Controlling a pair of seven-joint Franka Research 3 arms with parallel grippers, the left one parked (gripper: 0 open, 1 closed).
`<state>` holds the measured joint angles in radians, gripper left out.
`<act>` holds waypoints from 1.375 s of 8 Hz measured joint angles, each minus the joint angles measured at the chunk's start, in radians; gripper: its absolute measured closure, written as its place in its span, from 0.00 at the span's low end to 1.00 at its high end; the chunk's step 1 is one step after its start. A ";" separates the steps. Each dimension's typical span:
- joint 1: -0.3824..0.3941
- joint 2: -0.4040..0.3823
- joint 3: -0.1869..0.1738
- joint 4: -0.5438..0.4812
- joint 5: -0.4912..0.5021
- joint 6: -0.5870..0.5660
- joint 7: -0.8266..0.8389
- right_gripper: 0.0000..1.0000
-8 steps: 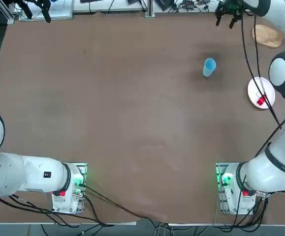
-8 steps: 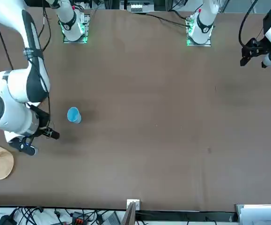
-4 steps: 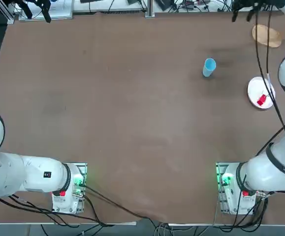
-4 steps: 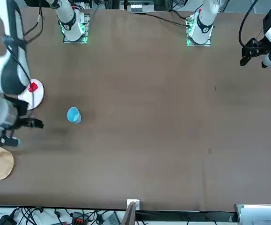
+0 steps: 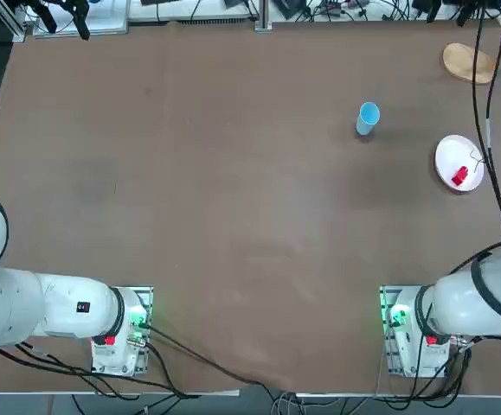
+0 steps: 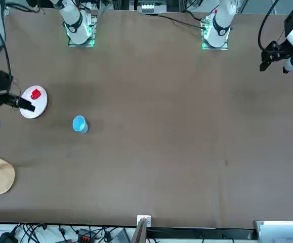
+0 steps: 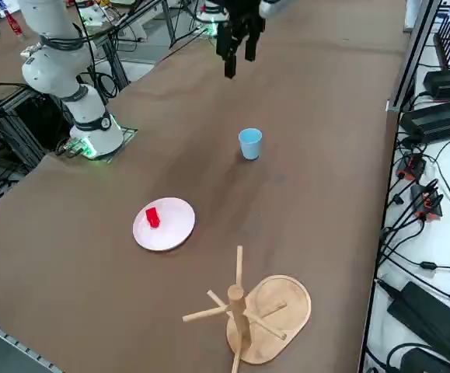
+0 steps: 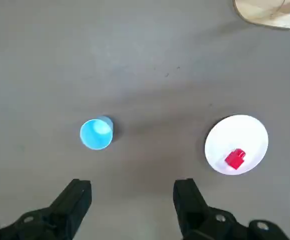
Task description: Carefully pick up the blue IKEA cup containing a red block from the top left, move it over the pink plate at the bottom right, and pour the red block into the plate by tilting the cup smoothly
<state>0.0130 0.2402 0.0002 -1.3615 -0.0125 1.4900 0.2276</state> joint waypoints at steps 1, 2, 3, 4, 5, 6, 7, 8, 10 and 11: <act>-0.007 -0.025 0.020 -0.009 0.000 -0.009 0.015 0.00; -0.011 -0.051 0.029 -0.027 0.000 -0.011 0.021 0.00; -0.012 -0.079 0.031 -0.043 0.000 -0.011 0.022 0.00; -0.012 -0.107 0.031 -0.054 0.000 -0.011 0.022 0.00; -0.013 -0.133 0.031 -0.062 0.000 -0.012 0.022 0.00; -0.015 -0.152 0.031 -0.071 0.000 -0.014 0.022 0.00; -0.018 -0.160 0.028 -0.081 0.000 -0.015 0.021 0.00; -0.021 -0.160 0.015 -0.095 0.001 -0.015 0.007 0.00; -0.026 -0.157 -0.024 -0.124 0.033 -0.010 -0.020 0.00; -0.027 -0.157 -0.032 -0.126 0.040 -0.010 -0.026 0.00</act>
<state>-0.0143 0.0831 -0.0315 -1.4874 0.0279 1.4801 0.2012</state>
